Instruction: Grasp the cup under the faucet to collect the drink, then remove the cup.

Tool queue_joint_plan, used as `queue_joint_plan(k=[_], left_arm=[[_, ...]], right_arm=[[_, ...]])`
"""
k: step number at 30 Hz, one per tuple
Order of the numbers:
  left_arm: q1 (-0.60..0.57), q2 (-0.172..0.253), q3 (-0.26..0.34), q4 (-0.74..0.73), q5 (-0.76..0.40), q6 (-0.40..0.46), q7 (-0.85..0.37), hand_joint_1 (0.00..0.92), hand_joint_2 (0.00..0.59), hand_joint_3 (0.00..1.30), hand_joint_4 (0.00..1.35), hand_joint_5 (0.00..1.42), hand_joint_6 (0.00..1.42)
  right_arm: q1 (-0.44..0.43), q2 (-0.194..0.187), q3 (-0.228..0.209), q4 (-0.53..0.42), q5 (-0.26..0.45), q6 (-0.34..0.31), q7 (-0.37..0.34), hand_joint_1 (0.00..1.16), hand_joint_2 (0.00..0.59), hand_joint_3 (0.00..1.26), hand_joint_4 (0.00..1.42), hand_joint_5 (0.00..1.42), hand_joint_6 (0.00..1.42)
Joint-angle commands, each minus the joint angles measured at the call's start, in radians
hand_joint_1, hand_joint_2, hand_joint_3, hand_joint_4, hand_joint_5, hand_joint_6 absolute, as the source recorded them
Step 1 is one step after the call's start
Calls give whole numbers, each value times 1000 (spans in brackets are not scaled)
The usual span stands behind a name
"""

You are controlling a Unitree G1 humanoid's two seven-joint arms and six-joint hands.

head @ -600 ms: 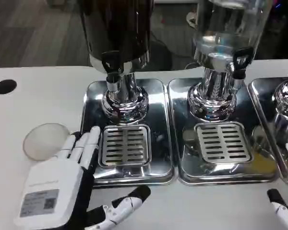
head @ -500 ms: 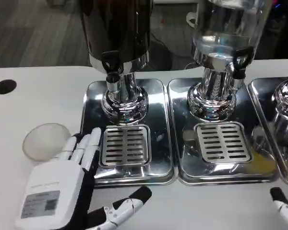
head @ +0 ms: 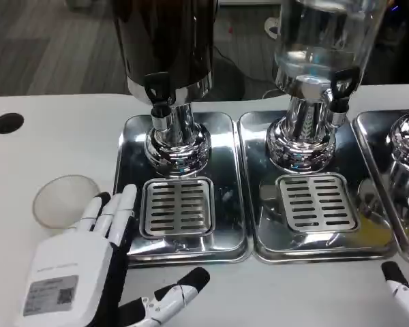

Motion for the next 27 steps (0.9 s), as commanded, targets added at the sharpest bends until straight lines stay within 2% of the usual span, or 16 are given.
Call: queue_joint_plan(k=[1,20,27], left_arm=[[-2,4,3,6,-3,-4,12,0,82,0,0,52,238],[24,-2,4,-14,-1,-6,21,0,81,0,0,63,240],[60,1,26,-37,-25,-30,60,0,86,13,0,64,253]], right_arm=[[0,2,2,-5,10,0,1,287,380,95,0,0,0],[7,1,-4,-20,30,-3,12,291,380,97,0,0,0],[19,0,-8,-19,37,-11,8,292,380,103,0,0,0]])
